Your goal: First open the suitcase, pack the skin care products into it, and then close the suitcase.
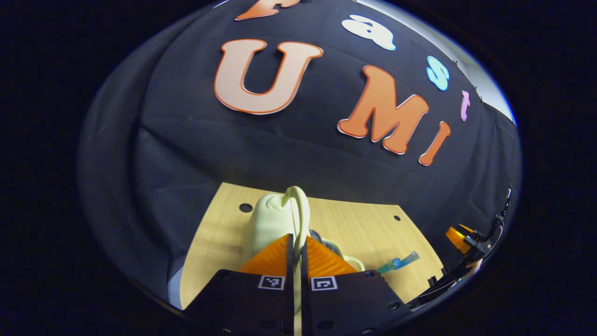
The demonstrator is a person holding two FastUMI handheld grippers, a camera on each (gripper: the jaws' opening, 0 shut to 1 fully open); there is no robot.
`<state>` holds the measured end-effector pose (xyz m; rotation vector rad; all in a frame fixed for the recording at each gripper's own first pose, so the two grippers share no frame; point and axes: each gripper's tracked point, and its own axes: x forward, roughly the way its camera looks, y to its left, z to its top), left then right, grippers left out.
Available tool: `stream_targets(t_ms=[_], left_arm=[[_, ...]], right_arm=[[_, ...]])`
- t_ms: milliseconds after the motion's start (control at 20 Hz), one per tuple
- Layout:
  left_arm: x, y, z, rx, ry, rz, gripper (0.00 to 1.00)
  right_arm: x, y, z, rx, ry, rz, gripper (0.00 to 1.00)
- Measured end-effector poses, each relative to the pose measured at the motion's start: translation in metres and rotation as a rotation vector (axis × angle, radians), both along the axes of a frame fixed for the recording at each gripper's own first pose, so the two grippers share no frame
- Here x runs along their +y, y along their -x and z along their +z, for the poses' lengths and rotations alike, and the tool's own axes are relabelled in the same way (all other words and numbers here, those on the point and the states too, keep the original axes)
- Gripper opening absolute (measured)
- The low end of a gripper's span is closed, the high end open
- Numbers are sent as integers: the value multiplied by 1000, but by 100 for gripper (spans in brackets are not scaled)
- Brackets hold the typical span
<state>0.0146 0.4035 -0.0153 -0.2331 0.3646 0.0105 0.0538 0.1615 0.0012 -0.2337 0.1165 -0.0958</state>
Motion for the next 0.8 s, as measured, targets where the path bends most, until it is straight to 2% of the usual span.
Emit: stream_targets(t_ms=[200, 500, 800], left_arm=[[77, 15, -21, -1, 24, 72, 4], [174, 32, -85, 18, 137, 212, 6], [233, 47, -174, 86, 311, 305, 5]], right_arm=[[25, 0, 7, -21, -11, 3, 95], [43, 4, 2, -24, 18, 1, 95], [47, 6, -8, -12, 32, -12, 95]])
